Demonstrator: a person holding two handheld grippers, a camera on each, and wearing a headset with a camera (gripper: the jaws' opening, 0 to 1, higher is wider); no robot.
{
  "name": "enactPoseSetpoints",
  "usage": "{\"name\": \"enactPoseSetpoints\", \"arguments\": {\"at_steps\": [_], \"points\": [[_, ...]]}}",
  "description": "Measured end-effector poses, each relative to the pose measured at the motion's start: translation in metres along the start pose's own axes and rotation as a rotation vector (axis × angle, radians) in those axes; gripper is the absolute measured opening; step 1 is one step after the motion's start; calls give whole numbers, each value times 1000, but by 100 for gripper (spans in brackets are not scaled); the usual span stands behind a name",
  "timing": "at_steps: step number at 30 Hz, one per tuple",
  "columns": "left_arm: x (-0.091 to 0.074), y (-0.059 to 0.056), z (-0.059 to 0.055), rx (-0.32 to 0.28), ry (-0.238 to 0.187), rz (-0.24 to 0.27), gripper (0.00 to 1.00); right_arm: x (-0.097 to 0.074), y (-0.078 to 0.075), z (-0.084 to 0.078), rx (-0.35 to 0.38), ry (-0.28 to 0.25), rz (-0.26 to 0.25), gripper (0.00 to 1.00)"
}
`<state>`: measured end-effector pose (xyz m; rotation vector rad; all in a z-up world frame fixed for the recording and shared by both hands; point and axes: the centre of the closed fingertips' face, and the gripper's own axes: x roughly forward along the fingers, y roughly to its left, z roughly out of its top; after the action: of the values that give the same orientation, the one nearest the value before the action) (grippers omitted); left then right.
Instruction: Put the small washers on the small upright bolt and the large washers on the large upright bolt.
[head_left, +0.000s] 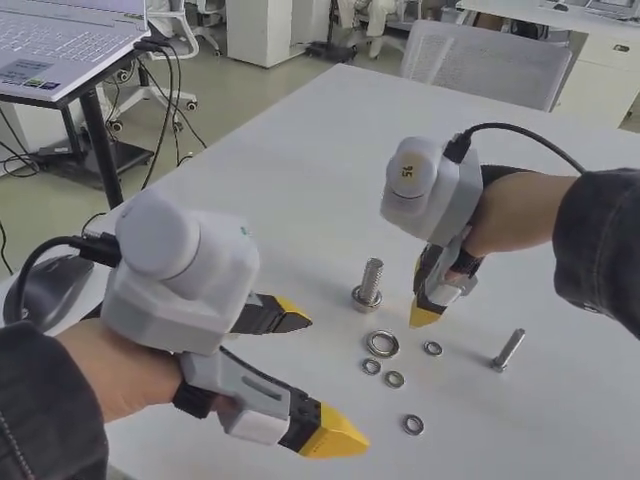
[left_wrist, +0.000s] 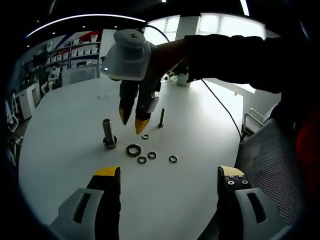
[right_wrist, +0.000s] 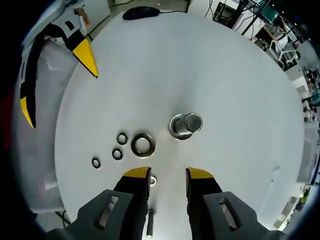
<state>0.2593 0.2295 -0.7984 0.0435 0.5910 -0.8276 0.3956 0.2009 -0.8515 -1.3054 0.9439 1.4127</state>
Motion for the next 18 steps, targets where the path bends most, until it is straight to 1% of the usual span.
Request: {"name": "enactPoseSetpoints", "arguments": {"at_steps": [5,10,14,18], "points": [[0,-1,0,1,1,1,79,1,7,-4,1,-3,10,29],[4,-6,3,2,5,1,79,1,15,-11,-5,-4,17,29],[6,-8,4,2,6,1,79,3,21,-12,-8,-9,24,30],[6,-8,5,1,6,2,79,7,27,-10,-18,-11,33,30]]}}
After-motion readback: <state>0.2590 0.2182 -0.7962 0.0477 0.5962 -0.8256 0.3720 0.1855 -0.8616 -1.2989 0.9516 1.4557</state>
